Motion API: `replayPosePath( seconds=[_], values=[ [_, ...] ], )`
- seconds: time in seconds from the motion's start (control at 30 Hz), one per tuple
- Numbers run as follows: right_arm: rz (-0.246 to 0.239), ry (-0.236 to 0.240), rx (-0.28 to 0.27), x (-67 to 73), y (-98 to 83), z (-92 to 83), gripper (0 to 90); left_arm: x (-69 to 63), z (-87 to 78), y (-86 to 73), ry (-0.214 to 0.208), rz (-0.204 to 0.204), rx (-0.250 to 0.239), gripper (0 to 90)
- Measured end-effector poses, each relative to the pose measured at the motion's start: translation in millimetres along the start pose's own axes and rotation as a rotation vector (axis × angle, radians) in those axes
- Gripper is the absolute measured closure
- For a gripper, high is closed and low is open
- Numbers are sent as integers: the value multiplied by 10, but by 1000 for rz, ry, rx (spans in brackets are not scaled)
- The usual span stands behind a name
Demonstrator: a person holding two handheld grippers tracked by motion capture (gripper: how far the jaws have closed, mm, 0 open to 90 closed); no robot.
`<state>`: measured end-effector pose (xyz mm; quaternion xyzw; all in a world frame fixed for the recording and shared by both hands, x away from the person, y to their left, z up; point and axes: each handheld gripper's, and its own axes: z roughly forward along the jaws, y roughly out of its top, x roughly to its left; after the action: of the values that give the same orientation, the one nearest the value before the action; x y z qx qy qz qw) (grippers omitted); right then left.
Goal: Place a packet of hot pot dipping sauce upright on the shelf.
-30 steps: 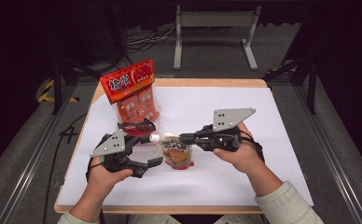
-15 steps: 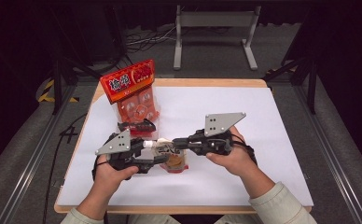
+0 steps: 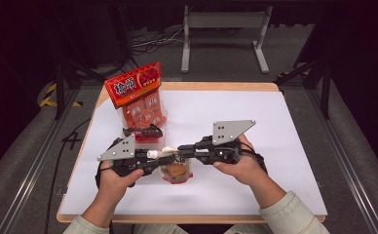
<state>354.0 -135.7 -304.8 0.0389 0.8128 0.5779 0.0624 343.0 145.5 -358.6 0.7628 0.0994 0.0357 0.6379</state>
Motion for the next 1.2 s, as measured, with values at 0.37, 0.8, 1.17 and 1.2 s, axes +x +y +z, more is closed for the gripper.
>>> replayPosePath(
  seconds=[0.37,0.8,1.17,1.2],
  values=[
    [52,-65,-15,-32,-124,-260,594,79,-207,104,-6,37,6,882],
    [140,-231,11,-34,-549,-799,457,130,-392,189,25,20,14,883],
    [267,-432,1,-125,-721,-1116,326,194,-534,265,104,43,18,882],
    [284,-456,6,-147,-749,-1143,332,203,-546,269,110,44,17,883]
  ],
)
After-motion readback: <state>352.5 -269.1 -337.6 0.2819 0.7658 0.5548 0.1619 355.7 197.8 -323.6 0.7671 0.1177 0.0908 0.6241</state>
